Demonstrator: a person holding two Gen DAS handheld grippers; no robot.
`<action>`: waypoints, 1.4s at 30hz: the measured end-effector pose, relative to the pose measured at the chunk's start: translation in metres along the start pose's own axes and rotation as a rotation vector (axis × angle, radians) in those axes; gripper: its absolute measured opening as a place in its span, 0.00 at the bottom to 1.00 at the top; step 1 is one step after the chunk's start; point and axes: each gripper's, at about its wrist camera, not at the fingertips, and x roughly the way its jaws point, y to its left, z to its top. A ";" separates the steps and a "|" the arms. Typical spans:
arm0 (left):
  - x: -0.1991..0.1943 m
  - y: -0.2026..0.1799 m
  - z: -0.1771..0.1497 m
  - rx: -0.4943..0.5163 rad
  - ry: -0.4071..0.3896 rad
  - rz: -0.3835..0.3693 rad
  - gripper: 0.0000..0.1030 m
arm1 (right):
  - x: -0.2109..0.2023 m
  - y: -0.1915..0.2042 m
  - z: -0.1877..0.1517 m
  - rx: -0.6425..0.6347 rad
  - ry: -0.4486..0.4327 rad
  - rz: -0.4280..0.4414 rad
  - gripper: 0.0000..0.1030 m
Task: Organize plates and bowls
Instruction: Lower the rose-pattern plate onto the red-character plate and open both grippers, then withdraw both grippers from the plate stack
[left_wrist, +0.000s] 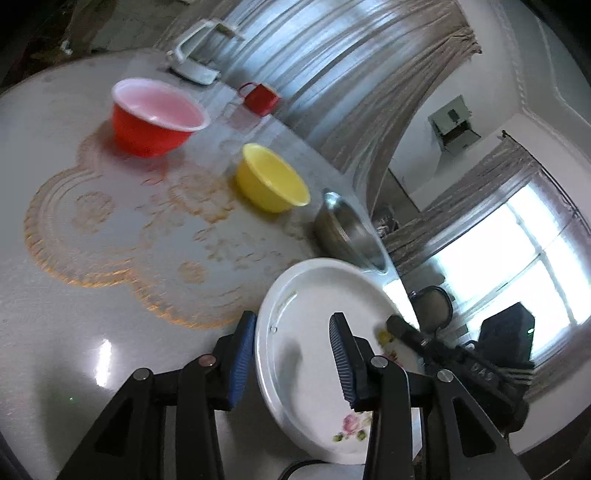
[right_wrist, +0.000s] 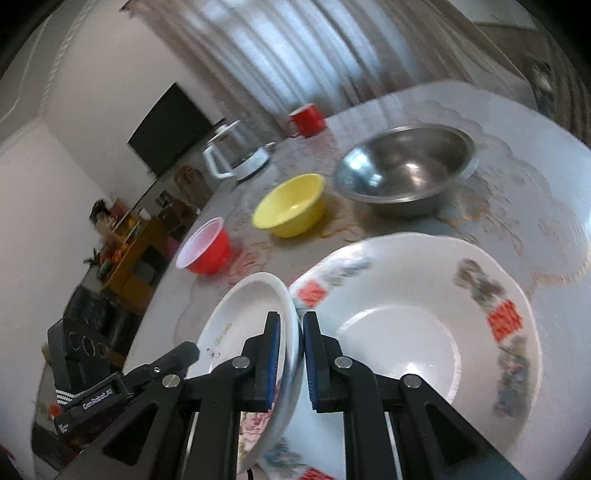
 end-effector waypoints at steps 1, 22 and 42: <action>0.003 -0.006 0.002 0.010 -0.001 -0.006 0.40 | -0.002 -0.007 0.000 0.021 -0.001 0.005 0.11; 0.068 -0.070 -0.018 0.202 0.056 0.073 0.48 | -0.018 -0.062 0.006 0.071 -0.005 -0.179 0.16; 0.029 -0.064 -0.026 0.254 -0.060 0.181 0.73 | -0.037 -0.077 0.007 0.137 -0.050 -0.125 0.37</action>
